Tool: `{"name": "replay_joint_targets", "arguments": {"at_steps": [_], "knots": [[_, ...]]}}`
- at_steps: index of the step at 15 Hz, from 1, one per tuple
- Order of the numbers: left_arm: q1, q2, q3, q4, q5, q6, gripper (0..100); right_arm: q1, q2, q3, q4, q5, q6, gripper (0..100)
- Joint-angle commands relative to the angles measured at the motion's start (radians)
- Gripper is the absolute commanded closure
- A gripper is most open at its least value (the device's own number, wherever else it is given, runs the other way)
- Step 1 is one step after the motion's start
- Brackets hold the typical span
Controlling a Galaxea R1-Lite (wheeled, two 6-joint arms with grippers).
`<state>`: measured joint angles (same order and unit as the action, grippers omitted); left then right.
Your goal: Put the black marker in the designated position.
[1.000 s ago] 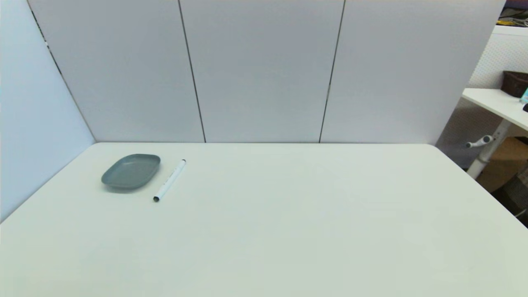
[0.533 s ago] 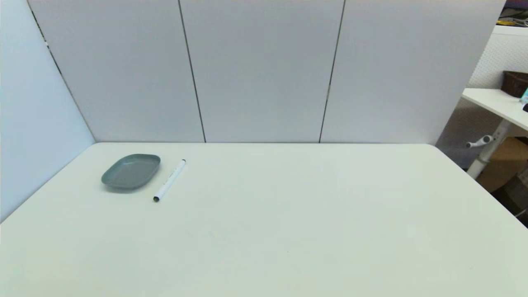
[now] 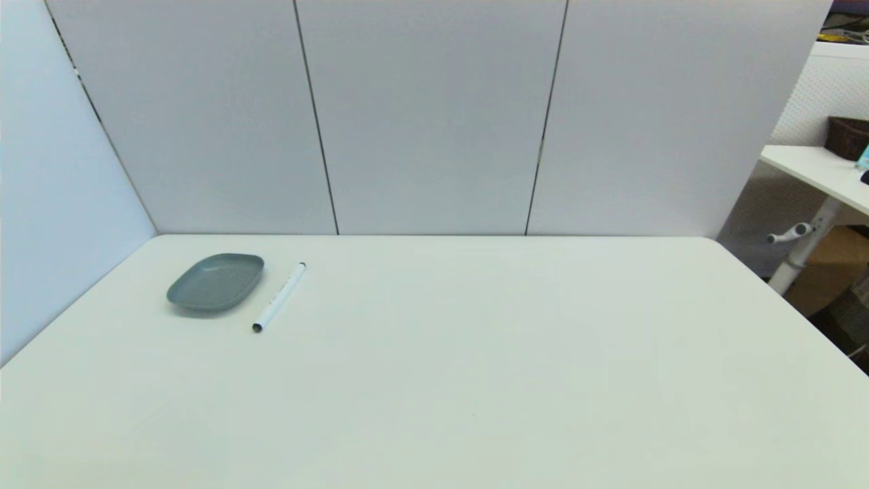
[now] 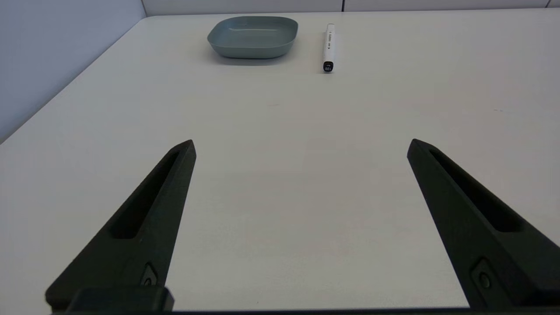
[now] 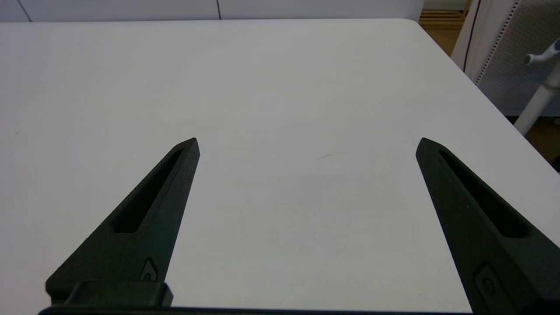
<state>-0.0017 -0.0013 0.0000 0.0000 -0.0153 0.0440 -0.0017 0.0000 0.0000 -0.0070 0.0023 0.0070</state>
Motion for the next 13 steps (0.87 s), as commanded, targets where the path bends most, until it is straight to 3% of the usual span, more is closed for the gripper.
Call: {"name": "replay_joint_targets", "arguments": {"at_steps": [1, 13], "knots": [[0.0, 0.0, 0.0, 0.0, 0.0, 0.0, 0, 0.0, 0.002, 0.0, -0.001, -0.001, 0.005, 0], [0.0, 0.0, 0.0, 0.0, 0.0, 0.0, 0, 0.0, 0.0, 0.0, -0.001, 0.001, 0.004, 0]]}}
